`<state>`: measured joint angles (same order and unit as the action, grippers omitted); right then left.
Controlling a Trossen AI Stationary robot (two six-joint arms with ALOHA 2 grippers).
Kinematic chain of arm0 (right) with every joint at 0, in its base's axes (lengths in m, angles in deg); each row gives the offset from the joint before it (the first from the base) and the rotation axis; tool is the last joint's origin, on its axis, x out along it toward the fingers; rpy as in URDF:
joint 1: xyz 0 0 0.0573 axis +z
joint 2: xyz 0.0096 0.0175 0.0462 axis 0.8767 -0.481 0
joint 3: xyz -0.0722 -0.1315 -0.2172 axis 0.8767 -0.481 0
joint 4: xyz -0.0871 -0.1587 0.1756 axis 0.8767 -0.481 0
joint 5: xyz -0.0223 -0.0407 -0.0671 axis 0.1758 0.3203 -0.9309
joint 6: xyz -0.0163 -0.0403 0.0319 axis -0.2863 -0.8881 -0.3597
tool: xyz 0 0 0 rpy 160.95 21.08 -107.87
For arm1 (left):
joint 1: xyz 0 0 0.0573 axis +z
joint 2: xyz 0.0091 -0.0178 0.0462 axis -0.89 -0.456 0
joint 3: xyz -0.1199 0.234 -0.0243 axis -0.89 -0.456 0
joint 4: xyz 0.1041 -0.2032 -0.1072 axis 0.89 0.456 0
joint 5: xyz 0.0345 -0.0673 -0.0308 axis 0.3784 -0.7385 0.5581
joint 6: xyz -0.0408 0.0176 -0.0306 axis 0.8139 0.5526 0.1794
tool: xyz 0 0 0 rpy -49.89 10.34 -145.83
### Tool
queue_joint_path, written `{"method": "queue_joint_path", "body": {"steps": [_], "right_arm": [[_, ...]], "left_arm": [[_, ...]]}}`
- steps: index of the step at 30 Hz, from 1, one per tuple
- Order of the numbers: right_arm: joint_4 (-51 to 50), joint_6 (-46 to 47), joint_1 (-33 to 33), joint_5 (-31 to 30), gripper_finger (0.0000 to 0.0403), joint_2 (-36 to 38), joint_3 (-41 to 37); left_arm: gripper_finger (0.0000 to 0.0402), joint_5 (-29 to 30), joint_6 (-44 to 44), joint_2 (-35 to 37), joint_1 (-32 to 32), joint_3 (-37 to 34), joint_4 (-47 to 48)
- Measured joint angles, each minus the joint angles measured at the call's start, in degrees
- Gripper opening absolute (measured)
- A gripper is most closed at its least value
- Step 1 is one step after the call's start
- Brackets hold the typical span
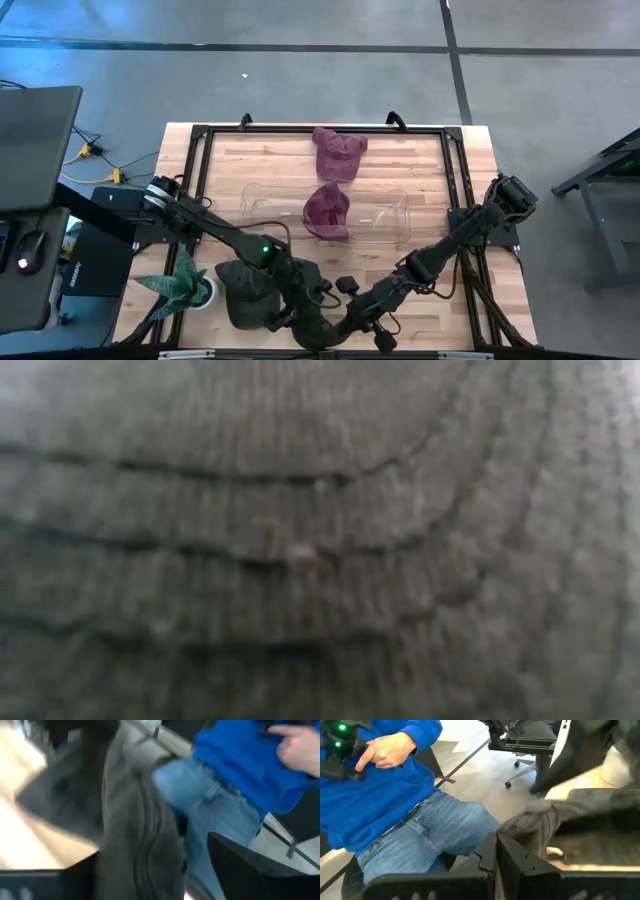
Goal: Pick & Place hat
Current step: Put the right black cap into the left transparent bin
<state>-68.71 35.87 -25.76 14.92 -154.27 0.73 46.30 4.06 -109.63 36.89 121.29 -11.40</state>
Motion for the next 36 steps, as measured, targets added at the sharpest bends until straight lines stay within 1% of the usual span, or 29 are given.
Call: {"method": "queue_joint_path", "body": {"steps": [3,5,8,9,10,12,15,17,20,23,26,28,30,32,34,36], "right_arm": [[0.02,0.24,0.55,0.25,0.0012,0.00,0.00],[-0.31,1.10,0.71,0.28,0.0022,0.32,-0.02],[-0.85,2.58,0.72,0.73,0.0051,2.19,-0.04],[-1.02,2.58,0.70,0.73,0.0065,3.13,-0.04],[-1.44,2.58,0.68,0.65,0.0080,3.98,-0.03],[-3.03,2.08,0.68,-1.00,0.0114,5.32,-0.02],[-5.49,0.30,0.70,-6.31,0.0170,5.86,-0.02],[-6.77,-0.93,0.68,-10.34,0.0207,5.81,-0.02],[-6.53,-4.83,0.05,-14.28,0.0256,4.82,-0.02],[-6.37,-8.69,-1.11,-17.06,0.0284,4.23,-0.04],[-6.64,-11.30,-2.64,-19.20,0.0290,4.22,-0.04],[-6.21,-11.84,-4.11,-17.52,0.0291,4.05,-0.04],[-4.15,-11.87,-5.84,-13.40,0.0291,3.28,-0.02],[-2.54,-11.85,-7.48,-7.03,0.0291,1.98,-0.02],[-1.72,-11.76,-8.61,0.23,0.0291,0.76,-0.03],[-0.66,-11.16,-8.82,4.80,0.0287,0.19,-0.13]], "left_arm": [[0.0165,-0.29,-0.16,0.01,-0.32,0.02,-1.39],[0.0114,-1.36,-0.03,0.10,-0.28,-0.06,-1.64],[0.0031,-2.72,-0.17,2.35,-0.25,-0.04,-1.86],[0.0017,-2.59,-0.15,3.16,-0.25,0.08,-1.75],[0.0011,-1.77,0.17,4.01,-0.25,0.09,-0.89],[0.0020,0.50,-0.14,5.79,-0.28,-0.06,0.68],[0.0022,3.40,-2.72,9.11,-0.28,-0.06,2.71],[0.0013,4.88,-3.93,11.28,-0.28,-0.01,3.89],[0.0003,6.59,-4.55,13.50,-0.28,0.02,6.68],[0.0006,7.93,-5.50,14.01,-0.25,0.00,7.96],[0.0007,9.40,-6.96,14.84,-0.28,0.02,9.47],[0.0007,10.47,-7.11,15.11,-0.28,0.07,11.13],[0.0007,11.46,-7.31,15.63,-0.28,-0.09,12.61],[0.0007,12.05,-7.79,15.98,-0.25,-0.01,12.50],[0.0007,14.61,-8.80,16.73,-0.28,0.02,14.64],[0.0007,16.98,-9.15,17.23,-0.28,-0.01,16.57]]}}
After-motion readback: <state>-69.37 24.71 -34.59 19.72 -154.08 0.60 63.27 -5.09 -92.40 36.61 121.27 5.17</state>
